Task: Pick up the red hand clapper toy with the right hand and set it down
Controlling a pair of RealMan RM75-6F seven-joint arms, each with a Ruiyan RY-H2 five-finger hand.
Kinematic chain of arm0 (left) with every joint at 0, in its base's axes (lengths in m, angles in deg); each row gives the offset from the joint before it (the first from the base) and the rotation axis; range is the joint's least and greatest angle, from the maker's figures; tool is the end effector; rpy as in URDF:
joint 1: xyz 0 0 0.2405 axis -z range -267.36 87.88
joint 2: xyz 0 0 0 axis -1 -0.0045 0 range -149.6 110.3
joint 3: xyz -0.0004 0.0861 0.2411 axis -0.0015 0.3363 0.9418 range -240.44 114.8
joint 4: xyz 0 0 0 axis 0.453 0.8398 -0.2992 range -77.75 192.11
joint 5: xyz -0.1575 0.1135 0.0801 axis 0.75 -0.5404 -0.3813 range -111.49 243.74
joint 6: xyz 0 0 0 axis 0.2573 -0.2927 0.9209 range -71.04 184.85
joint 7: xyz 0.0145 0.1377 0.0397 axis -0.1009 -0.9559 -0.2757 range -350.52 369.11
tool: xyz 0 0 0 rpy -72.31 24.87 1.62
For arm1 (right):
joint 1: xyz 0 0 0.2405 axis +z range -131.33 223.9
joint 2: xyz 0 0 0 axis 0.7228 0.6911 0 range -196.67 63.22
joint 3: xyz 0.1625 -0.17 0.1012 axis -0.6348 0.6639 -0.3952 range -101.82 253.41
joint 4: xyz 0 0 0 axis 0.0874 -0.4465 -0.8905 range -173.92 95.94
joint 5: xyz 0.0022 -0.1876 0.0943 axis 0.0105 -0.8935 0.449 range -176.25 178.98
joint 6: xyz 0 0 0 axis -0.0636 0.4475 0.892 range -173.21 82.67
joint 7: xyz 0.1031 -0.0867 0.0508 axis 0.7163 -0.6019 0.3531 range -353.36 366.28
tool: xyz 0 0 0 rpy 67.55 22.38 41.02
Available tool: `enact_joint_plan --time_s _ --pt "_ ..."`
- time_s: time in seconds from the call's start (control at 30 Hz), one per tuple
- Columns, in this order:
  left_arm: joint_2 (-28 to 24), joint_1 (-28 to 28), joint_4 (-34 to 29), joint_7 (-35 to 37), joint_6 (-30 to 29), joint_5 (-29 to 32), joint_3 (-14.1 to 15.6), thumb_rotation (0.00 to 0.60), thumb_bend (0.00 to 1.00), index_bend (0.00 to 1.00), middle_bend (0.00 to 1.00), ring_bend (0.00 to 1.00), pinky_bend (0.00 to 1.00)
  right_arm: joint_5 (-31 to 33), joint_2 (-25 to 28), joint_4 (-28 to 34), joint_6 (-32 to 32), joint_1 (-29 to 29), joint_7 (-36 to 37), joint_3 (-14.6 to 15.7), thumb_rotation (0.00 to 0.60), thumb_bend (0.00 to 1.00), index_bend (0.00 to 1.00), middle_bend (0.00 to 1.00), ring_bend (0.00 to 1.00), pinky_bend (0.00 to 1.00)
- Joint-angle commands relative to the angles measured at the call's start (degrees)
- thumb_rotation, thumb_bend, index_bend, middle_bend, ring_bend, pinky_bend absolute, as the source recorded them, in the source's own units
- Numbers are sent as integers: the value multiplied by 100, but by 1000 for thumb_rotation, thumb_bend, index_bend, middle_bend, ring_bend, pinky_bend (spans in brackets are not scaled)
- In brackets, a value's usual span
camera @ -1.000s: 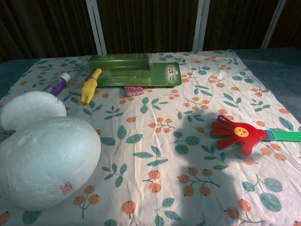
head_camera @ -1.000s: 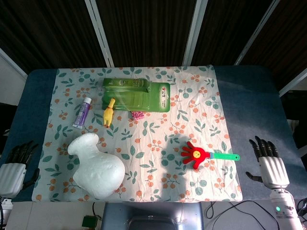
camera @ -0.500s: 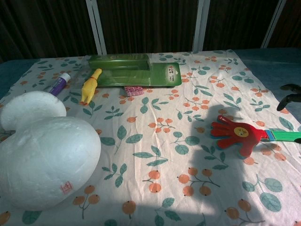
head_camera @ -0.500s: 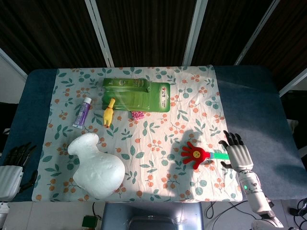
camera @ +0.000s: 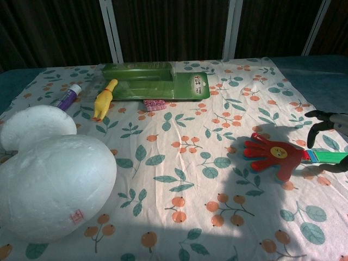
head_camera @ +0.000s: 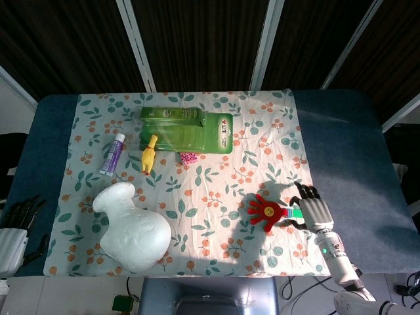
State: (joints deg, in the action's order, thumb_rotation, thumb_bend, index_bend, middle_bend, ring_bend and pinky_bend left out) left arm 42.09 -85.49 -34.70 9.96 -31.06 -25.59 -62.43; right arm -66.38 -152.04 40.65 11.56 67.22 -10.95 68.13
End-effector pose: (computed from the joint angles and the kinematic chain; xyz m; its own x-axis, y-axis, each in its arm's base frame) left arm -0.3063 0.1656 0.1662 0.4363 0.0104 0.8997 0.8961 -0.0959 -0.4334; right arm -0.2955 -0.2708 0.0116 0.4450 -0.3526 0.8232 -0.8883 -0.0576 0.4556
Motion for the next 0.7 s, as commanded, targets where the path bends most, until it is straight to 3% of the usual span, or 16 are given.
enact_joint_plan --time_s 0.03,0.27,0.4,0.7 --pt "-2 -1 0 7 -2 1 -3 600 455 38 0 0 88 91 -1 5 -37 24 -47 24 600 358 526 0 0 0" --pt "-10 -18 0 23 -39 2 -15 600 455 38 0 0 89 257 -39 -53 -78 66 -52 68 600 382 541 0 0 0" --pt "-12 -18 0 30 -34 12 -22 600 455 38 0 0 88 207 -54 -69 -44 83 18 105 600 409 606 2 0 0" --pt "-27 -34 -2 58 -71 -13 -23 600 456 38 0 0 88 252 -60 -57 29 108 108 96 600 448 724 142 0 0"
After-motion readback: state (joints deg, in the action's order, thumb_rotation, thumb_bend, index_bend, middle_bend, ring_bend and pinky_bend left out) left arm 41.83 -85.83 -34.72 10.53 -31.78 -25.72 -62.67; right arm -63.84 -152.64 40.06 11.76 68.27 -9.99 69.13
